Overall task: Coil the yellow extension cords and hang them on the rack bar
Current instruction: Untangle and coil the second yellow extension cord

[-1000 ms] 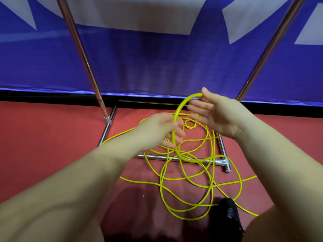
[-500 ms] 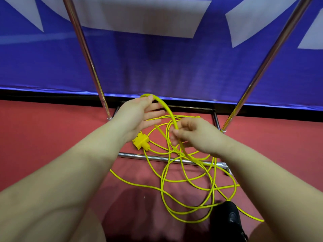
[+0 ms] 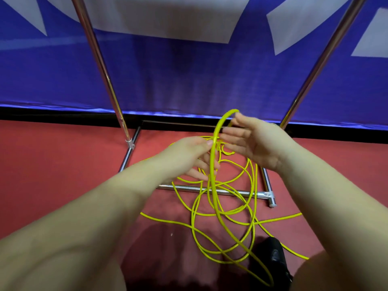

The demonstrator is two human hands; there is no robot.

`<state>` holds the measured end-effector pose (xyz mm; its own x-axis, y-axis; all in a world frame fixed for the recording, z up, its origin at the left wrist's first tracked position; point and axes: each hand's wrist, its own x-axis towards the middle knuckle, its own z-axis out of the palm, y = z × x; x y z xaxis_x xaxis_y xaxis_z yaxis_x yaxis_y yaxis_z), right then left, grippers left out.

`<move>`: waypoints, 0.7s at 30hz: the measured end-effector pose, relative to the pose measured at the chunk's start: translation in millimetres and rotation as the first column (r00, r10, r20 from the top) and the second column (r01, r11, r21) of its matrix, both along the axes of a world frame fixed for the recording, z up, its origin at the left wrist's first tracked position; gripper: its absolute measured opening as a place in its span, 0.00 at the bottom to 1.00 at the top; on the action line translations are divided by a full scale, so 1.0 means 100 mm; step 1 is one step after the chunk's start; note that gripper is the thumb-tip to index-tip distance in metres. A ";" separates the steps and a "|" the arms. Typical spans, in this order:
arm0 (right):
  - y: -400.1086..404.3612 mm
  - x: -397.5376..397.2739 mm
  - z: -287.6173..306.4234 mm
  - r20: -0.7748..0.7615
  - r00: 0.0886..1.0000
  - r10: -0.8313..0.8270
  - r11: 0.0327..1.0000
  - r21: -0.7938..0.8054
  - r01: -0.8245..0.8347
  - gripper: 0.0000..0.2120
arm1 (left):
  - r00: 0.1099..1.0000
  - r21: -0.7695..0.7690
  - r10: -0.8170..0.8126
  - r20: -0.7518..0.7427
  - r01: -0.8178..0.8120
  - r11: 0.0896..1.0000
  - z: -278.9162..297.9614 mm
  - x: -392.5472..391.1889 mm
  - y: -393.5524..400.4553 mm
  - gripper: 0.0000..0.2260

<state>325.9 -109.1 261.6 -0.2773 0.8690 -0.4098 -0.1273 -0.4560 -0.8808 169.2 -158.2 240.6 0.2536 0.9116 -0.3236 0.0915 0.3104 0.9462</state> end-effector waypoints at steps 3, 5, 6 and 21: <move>-0.11 -0.04 -0.09 0.290 0.918 0.270 0.960 -0.003 -0.282 0.12 | 0.967 -0.048 0.221 0.129 -0.217 0.975 0.02 -0.11 0.06 0.09; -0.20 -0.06 -0.14 0.447 0.795 0.409 0.887 0.009 -0.462 0.08 | 0.907 -0.102 0.354 0.227 -0.340 0.935 0.04 -0.18 0.10 0.07; -0.24 -0.07 -0.18 0.524 0.723 0.450 0.843 0.018 -0.538 0.05 | 0.872 -0.126 0.411 0.265 -0.391 0.912 0.05 -0.22 0.12 0.07; -0.04 -0.02 -0.04 -0.163 0.975 -0.149 0.977 -0.177 0.120 0.06 | 0.999 -0.137 -0.021 0.050 0.028 0.990 -0.09 -0.01 -0.01 0.09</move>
